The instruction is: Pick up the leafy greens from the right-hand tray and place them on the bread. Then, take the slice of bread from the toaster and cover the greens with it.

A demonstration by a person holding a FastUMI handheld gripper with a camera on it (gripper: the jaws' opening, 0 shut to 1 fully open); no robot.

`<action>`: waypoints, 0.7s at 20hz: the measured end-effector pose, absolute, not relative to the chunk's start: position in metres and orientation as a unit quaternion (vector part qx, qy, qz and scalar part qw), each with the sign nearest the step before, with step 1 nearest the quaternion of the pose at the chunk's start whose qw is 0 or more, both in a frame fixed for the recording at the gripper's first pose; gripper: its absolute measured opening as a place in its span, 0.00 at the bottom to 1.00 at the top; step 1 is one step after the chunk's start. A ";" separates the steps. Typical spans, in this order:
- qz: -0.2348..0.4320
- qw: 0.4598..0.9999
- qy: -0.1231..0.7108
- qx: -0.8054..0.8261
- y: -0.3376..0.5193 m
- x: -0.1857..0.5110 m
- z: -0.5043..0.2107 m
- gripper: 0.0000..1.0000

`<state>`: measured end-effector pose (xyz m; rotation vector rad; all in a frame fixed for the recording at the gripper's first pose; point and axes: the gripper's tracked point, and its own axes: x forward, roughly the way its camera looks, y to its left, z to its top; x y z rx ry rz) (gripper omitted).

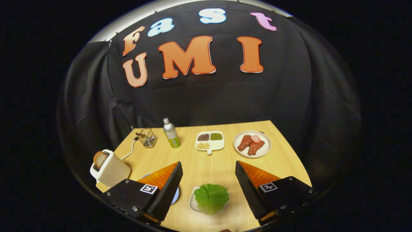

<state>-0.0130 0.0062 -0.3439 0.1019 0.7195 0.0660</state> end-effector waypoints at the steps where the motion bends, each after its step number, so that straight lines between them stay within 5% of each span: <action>1: 0.038 0.927 0.370 0.049 0.009 -0.017 -0.358 0.99; 14: 0.073 0.824 0.562 0.011 0.028 -0.071 -0.495 0.99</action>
